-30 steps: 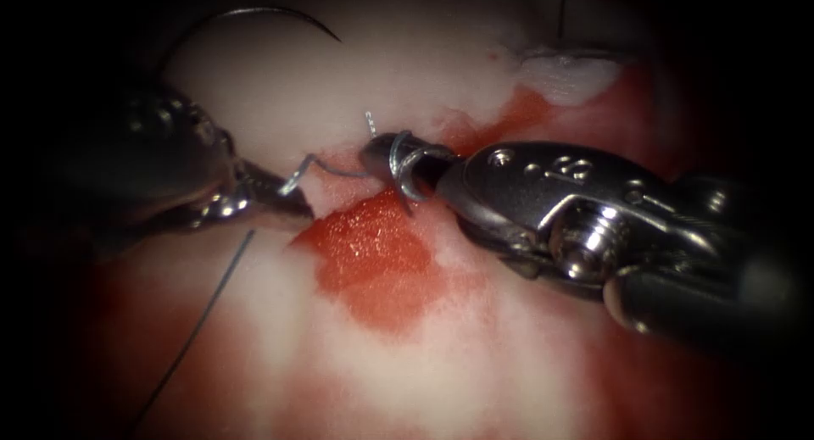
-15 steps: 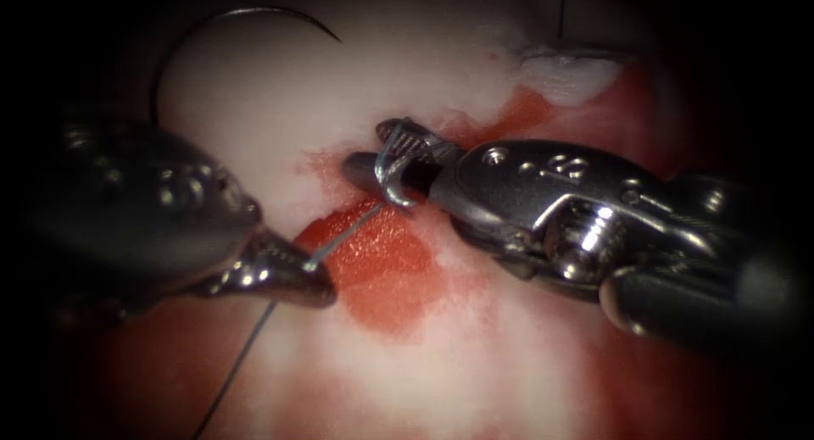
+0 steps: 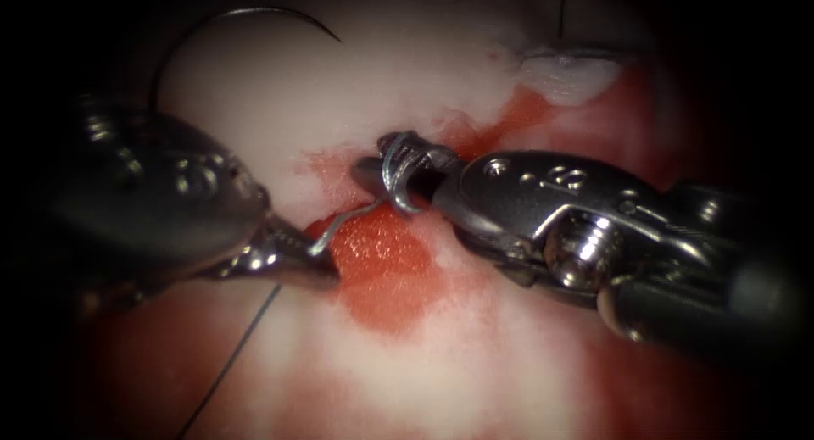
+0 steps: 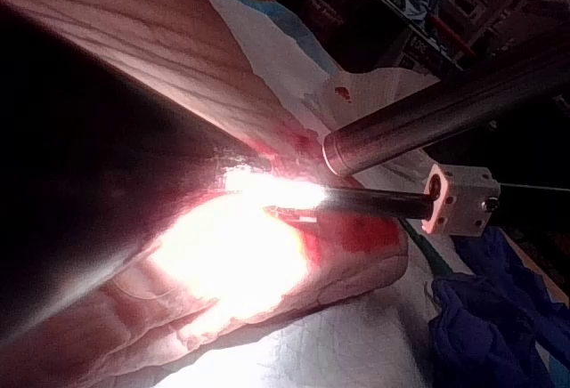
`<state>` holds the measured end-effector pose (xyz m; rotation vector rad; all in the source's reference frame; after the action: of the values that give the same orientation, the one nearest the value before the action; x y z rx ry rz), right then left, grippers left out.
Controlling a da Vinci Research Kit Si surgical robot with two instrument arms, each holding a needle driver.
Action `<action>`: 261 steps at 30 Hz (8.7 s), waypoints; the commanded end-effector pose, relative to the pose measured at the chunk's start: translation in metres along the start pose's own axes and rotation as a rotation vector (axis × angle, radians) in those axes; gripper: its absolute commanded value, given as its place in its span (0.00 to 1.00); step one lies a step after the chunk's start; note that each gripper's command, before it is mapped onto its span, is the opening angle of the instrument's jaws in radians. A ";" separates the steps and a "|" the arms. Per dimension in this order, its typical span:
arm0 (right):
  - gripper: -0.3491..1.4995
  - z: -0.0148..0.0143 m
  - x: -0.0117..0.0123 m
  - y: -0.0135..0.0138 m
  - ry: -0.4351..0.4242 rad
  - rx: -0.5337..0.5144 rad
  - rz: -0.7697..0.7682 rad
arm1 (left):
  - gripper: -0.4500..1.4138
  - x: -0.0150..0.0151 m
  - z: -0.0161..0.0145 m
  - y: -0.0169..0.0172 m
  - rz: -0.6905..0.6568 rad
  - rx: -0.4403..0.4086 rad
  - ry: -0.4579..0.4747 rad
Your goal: Wound Closure
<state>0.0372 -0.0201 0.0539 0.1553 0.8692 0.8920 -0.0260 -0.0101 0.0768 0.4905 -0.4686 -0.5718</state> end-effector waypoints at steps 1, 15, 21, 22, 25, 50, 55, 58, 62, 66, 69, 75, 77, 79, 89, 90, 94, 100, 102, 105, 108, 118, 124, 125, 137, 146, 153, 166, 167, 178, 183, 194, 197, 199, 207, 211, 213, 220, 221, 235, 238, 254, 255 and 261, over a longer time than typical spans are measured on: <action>0.32 0.0008 0.0012 -0.0002 -0.008 -0.005 -0.005 | 0.00 -0.0012 -0.0002 0.0003 0.001 -0.004 -0.006; 0.27 0.0011 0.0008 -0.0001 -0.041 -0.022 -0.012 | 0.00 -0.0013 0.0001 -0.0001 -0.001 -0.006 0.002; 0.20 0.0012 0.0006 -0.0001 -0.047 -0.027 -0.004 | 0.00 -0.0013 0.0001 -0.0001 -0.001 -0.004 0.003; 0.20 0.0012 0.0006 -0.0001 -0.047 -0.027 -0.004 | 0.00 -0.0013 0.0001 -0.0001 -0.001 -0.004 0.003; 0.06 0.0012 0.0005 -0.0002 -0.047 -0.027 -0.004 | 0.00 -0.0013 0.0001 -0.0002 -0.001 -0.004 0.006; 0.00 -0.0011 0.0030 0.0008 -0.004 -0.054 0.018 | 0.00 0.0012 0.0010 0.0007 -0.035 -0.002 0.108; 0.00 -0.0013 0.0033 0.0008 0.013 -0.048 0.007 | 0.00 0.0019 0.0010 0.0010 -0.067 0.010 0.132; 0.00 -0.0014 0.0034 0.0008 0.026 -0.045 0.004 | 0.00 0.0021 0.0012 0.0009 -0.076 0.029 0.136; 0.00 -0.0016 0.0036 0.0007 0.042 -0.041 0.002 | 0.00 0.0023 0.0014 0.0008 -0.088 0.036 0.149; 0.00 -0.0018 0.0039 0.0008 0.056 -0.038 -0.010 | 0.00 0.0032 0.0013 0.0013 -0.118 0.043 0.163; 0.00 -0.0018 0.0040 0.0009 0.058 -0.039 -0.013 | 0.00 0.0032 0.0012 0.0011 -0.130 0.070 0.172; 0.00 -0.0019 0.0036 0.0007 0.059 -0.009 -0.019 | 0.00 0.0031 0.0002 0.0037 -0.185 -0.017 0.149; 0.00 -0.0022 0.0037 0.0005 0.054 -0.003 -0.018 | 0.00 0.0037 -0.0005 0.0058 -0.223 -0.085 0.126; 0.00 -0.0024 0.0038 0.0004 0.051 0.008 -0.023 | 0.00 0.0044 -0.0013 0.0081 -0.270 -0.156 0.121; 0.00 -0.0031 0.0040 -0.0003 0.043 0.063 -0.068 | 0.00 0.0050 -0.0012 0.0131 -0.363 -0.226 0.096; 0.00 -0.0032 0.0041 -0.0004 0.039 0.065 -0.072 | 0.00 0.0050 -0.0011 0.0130 -0.365 -0.221 0.102; 0.00 -0.0034 0.0044 -0.0005 0.046 0.066 -0.081 | 0.00 0.0049 -0.0009 0.0127 -0.373 -0.220 0.103; 0.00 -0.0041 0.0042 -0.0004 0.048 0.073 -0.106 | 0.00 0.0035 -0.0011 0.0138 -0.390 -0.251 0.083; 0.00 -0.0044 0.0040 -0.0002 0.045 0.078 -0.128 | 0.00 0.0005 -0.0013 0.0165 -0.360 -0.295 0.079; 0.00 -0.0047 0.0040 -0.0002 0.044 0.084 -0.140 | 0.00 -0.0018 -0.0011 0.0189 -0.345 -0.337 0.073; 0.00 -0.0049 0.0040 -0.0002 0.034 0.089 -0.152 | 0.00 -0.0033 -0.0004 0.0205 -0.338 -0.372 0.069; 0.00 -0.0048 0.0039 0.0000 0.017 0.100 -0.163 | 0.00 -0.0030 0.0025 0.0205 -0.340 -0.381 0.078; 0.32 -0.0044 0.0032 0.0009 -0.048 0.053 -0.178 | 0.00 0.0003 -0.0011 0.0149 -0.336 -0.296 0.071; 0.34 -0.0043 0.0030 0.0011 -0.047 0.053 -0.181 | 0.00 0.0008 -0.0017 0.0141 -0.337 -0.285 0.068; 0.28 -0.0021 0.0026 0.0032 0.031 0.233 -0.038 | 0.00 0.0056 -0.0055 0.0068 -0.256 -0.015 -0.087; 0.31 0.0006 0.0035 0.0024 0.027 0.215 0.029 | 0.00 0.0058 -0.0054 0.0065 -0.228 0.041 -0.098; 0.43 0.0014 0.0029 0.0024 0.038 0.178 0.063 | 0.00 0.0056 -0.0049 0.0060 -0.237 0.053 -0.094; 0.40 0.0022 0.0019 0.0023 0.034 0.146 0.098 | 0.00 0.0055 -0.0046 0.0054 -0.239 0.071 -0.087; 0.40 0.0024 0.0018 0.0023 0.035 0.145 0.097 | 0.00 0.0054 -0.0046 0.0053 -0.238 0.072 -0.087; 0.00 0.0025 0.0024 0.0026 0.030 0.135 0.110 | 0.00 0.0053 -0.0045 0.0051 -0.242 0.078 -0.084; 0.00 0.0023 0.0043 0.0036 0.025 0.123 0.084 | 0.00 0.0056 -0.0042 0.0049 -0.240 0.089 -0.080; 0.00 0.0020 0.0076 0.0050 0.059 0.118 0.062 | 0.00 0.0060 -0.0030 0.0050 -0.246 0.117 -0.066; 0.00 0.0016 0.0087 0.0054 0.081 0.122 0.056 | 0.00 0.0060 -0.0030 0.0050 -0.243 0.123 -0.063; 0.00 0.0011 0.0099 0.0056 0.080 0.128 0.049 | 0.00 0.0061 -0.0029 0.0049 -0.246 0.130 -0.060; 0.00 -0.0002 0.0119 0.0053 0.109 0.144 0.022 | 0.00 0.0063 -0.0023 0.0049 -0.233 0.133 -0.049; 0.00 -0.0013 0.0133 0.0056 0.126 0.162 0.014 | 0.00 0.0064 -0.0022 0.0049 -0.229 0.127 -0.042; 0.00 -0.0015 0.0137 0.0057 0.124 0.164 0.008 | 0.00 0.0065 -0.0020 0.0049 -0.227 0.126 -0.039; 0.00 -0.0024 0.0145 0.0057 0.147 0.175 0.000 | 0.00 0.0066 -0.0019 0.0049 -0.221 0.122 -0.027; 0.00 -0.0025 0.0146 0.0057 0.147 0.176 0.000 | 0.00 0.0067 -0.0018 0.0048 -0.220 0.120 -0.024; 0.58 -0.0029 0.0144 0.0054 0.163 0.174 -0.040 | 0.00 0.0065 -0.0018 0.0051 -0.223 0.093 -0.026; 0.91 -0.0035 0.0142 0.0054 0.204 0.160 -0.083 | 0.00 0.0063 -0.0024 0.0055 -0.178 0.036 -0.022; 0.54 -0.0102 0.0101 0.0047 0.214 0.277 -0.003 | 0.00 0.0054 -0.0056 0.0077 0.078 -0.152 0.002; 0.19 -0.0107 0.0098 0.0052 0.156 0.268 0.081 | 0.00 0.0052 -0.0060 0.0077 0.106 -0.161 -0.003; 0.36 -0.0101 0.0092 0.0062 0.017 0.339 0.072 | 0.00 0.0046 -0.0060 0.0073 0.159 -0.178 -0.028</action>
<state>0.0279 -0.0128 0.0450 0.4890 1.0258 0.8051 -0.0161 -0.0069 0.0775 0.2740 -0.4685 -0.4566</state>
